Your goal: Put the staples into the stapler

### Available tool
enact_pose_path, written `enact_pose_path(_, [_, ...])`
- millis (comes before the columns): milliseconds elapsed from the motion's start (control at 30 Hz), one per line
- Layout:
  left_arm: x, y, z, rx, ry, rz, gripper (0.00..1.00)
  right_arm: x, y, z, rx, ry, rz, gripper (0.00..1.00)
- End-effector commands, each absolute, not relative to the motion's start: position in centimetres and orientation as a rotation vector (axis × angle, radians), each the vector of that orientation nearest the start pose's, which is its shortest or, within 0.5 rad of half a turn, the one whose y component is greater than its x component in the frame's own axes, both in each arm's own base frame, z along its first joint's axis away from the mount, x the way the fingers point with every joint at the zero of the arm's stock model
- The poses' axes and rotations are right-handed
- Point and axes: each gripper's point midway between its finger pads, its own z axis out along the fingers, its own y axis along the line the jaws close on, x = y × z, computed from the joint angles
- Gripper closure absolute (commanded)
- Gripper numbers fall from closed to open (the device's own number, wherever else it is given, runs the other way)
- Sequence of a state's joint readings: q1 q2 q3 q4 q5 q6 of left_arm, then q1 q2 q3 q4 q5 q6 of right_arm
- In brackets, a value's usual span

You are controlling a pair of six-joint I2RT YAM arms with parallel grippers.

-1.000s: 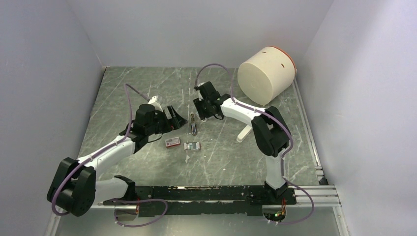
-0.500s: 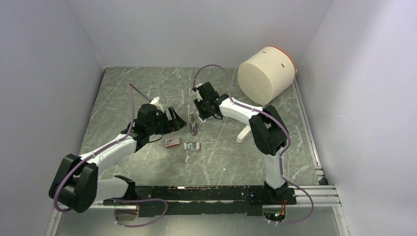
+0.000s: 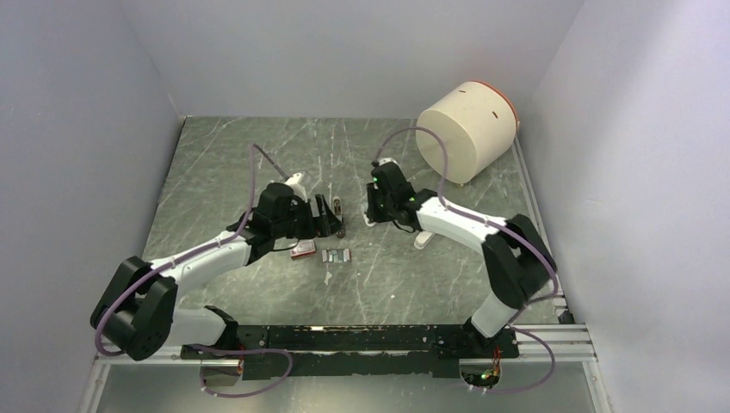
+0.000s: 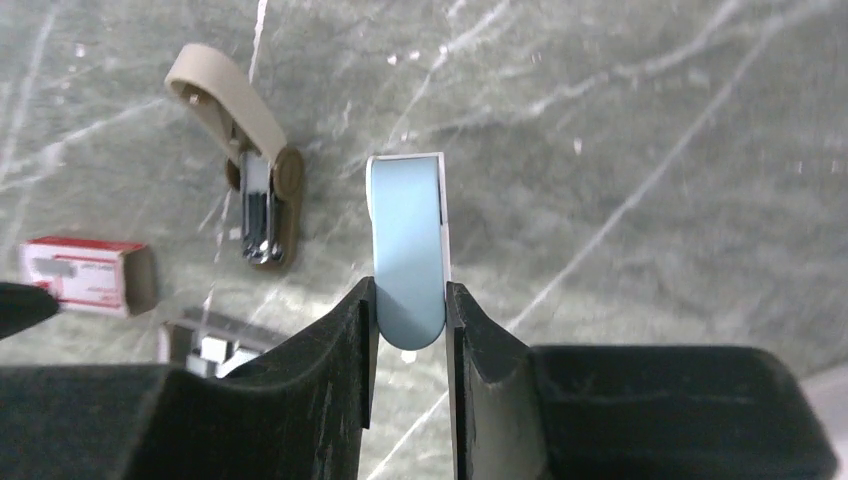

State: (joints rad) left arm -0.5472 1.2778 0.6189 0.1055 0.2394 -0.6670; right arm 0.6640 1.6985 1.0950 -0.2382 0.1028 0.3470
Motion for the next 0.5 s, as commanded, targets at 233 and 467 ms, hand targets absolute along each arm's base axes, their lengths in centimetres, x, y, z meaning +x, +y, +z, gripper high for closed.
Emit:
enact_pose_path(233, [27.1, -33.0, 13.1, 0.128, 2.199, -1.170, 0.50, 28.8, 25.2, 12.1, 0.224, 2.281, 0.797, 0.79])
enact_pose_path(467, [27.5, -34.2, 12.0, 0.165, 2.202, -1.109, 0.58, 28.2, 24.8, 14.1, 0.319, 2.222, 0.889, 0.79])
